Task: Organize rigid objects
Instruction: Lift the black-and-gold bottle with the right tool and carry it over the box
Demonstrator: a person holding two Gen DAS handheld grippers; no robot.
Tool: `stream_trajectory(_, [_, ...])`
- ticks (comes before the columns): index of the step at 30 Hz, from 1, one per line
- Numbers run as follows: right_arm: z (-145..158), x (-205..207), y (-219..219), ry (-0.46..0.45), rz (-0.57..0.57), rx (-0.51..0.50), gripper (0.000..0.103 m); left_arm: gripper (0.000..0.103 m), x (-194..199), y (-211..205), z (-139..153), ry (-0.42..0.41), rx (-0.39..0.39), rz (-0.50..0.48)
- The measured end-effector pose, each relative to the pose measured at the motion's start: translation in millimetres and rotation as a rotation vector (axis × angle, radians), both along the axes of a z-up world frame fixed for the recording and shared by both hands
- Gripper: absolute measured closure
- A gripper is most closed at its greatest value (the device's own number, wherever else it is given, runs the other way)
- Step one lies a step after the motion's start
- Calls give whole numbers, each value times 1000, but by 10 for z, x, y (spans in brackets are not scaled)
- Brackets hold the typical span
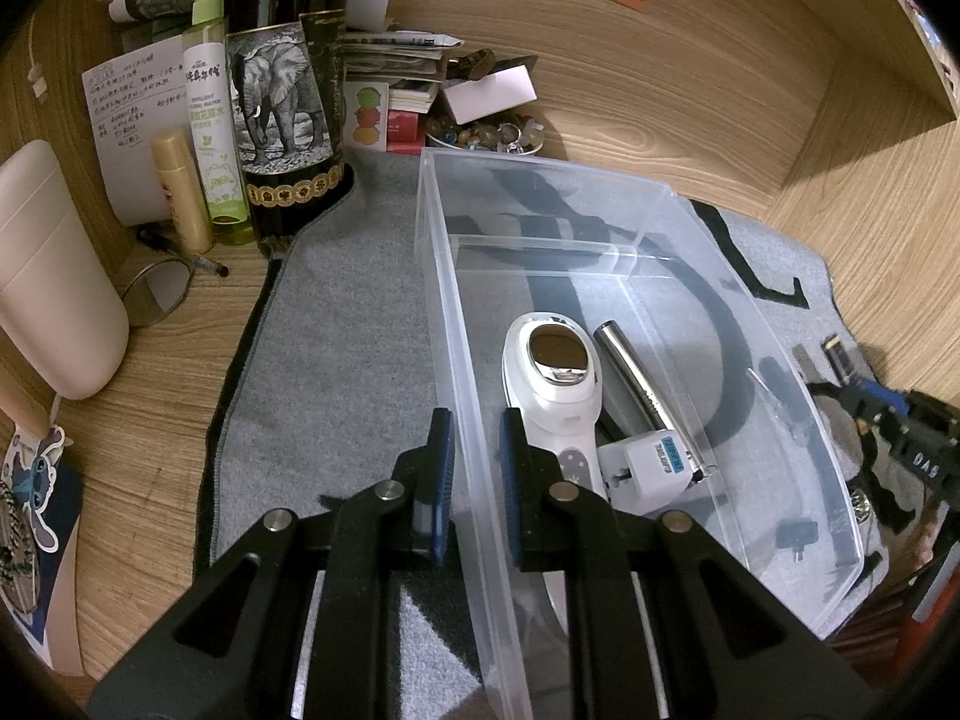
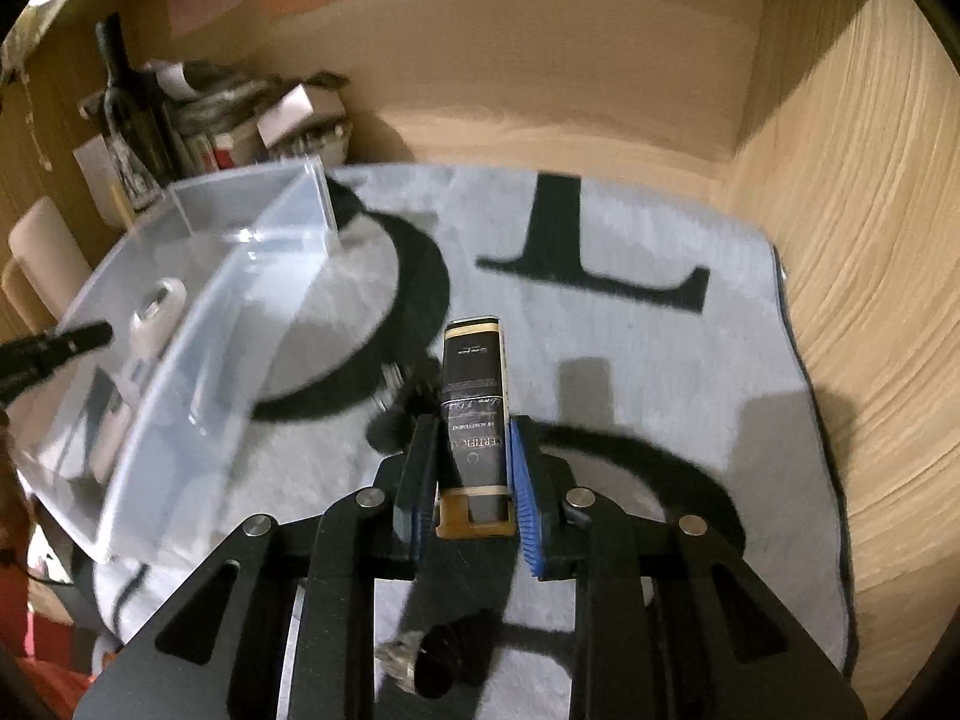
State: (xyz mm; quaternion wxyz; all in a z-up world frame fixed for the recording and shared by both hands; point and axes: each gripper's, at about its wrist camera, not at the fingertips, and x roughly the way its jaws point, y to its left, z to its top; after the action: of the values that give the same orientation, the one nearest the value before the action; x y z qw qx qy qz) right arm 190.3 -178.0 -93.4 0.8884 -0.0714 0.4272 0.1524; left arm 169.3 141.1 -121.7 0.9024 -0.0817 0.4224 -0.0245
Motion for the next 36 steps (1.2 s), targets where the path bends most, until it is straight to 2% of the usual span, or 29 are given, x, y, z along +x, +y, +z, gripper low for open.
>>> stream_trajectory(9, [289,-10,347,-82,76,52,82,90,-5,20,-2,2,-9,4])
stream_trajectory(18, [398,-2,752,-116,181,107,82,90,1,34,5,6,-24,11])
stream_trajectory(28, [362,6,1069,-102,260,121,82,90,6,33,1,5,-26,12])
stream_trajectory(36, [142,103,1316,-29,307,87,82,90,5,28,1,5,-22,12])
